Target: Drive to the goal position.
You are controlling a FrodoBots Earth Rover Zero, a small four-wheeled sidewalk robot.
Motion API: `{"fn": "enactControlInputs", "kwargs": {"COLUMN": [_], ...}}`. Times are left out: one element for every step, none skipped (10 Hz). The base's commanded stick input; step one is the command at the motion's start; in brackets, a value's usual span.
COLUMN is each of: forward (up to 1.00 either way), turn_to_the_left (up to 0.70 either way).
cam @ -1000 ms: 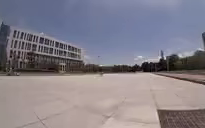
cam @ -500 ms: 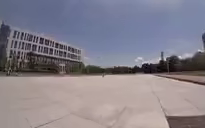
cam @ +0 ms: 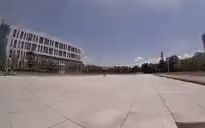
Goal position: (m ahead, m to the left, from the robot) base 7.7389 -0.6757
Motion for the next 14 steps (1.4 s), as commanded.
{"fn": "enactControlInputs", "kwargs": {"forward": [0.50, 0.50, 0.50, 0.50, 0.50, 0.50, 0.50, 0.50, 0.50, 0.50, 0.50, 0.50, 0.50, 0.50], "turn_to_the_left": [0.00, 0.00, 0.00, 0.00, 0.00, 0.00, 0.00, 0.00, 0.00, 0.00, 0.00, 0.00, 0.00, 0.00]}}
